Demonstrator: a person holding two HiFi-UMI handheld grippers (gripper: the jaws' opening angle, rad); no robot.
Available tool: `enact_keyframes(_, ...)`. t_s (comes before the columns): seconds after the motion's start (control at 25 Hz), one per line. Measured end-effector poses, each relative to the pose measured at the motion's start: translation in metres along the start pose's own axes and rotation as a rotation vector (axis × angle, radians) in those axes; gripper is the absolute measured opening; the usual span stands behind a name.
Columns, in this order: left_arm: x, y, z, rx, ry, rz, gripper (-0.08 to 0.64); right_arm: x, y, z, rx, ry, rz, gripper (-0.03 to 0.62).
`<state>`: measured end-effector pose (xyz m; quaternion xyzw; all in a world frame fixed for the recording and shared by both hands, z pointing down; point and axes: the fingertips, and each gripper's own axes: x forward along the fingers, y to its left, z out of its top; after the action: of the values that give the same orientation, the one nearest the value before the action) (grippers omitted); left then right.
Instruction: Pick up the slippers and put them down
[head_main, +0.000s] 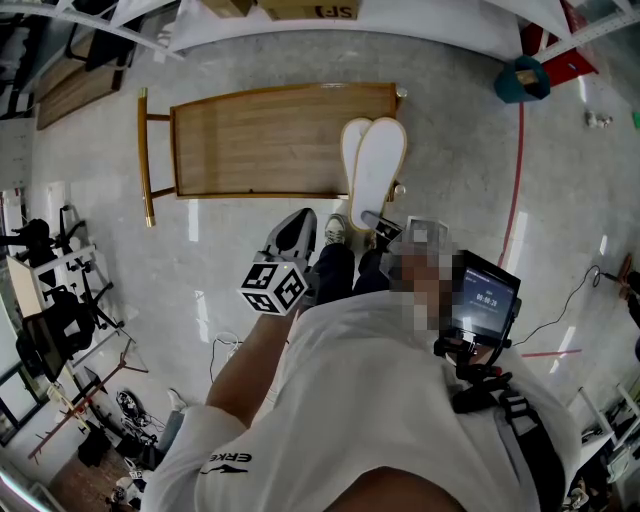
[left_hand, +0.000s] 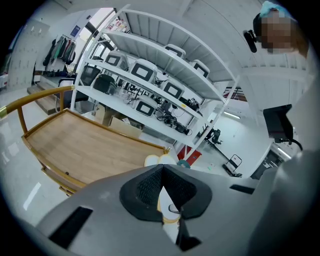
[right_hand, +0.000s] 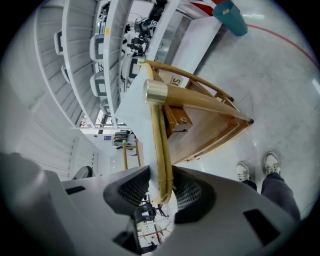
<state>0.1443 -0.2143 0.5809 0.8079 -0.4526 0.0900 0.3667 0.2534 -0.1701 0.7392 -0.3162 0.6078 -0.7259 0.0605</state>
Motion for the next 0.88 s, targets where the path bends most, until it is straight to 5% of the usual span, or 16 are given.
enact_keyframes(0.4, 0.000, 0.000, 0.001, 0.002, -0.003, 0.003, 0.003, -0.002, 0.004, 0.007, -0.039, -0.015, -0.006, 0.178)
enact_keyframes(0.88, -0.007, -0.022, -0.005, 0.012, -0.035, 0.002, 0.003, -0.040, 0.001, 0.010, -0.105, -0.055, -0.052, 0.186)
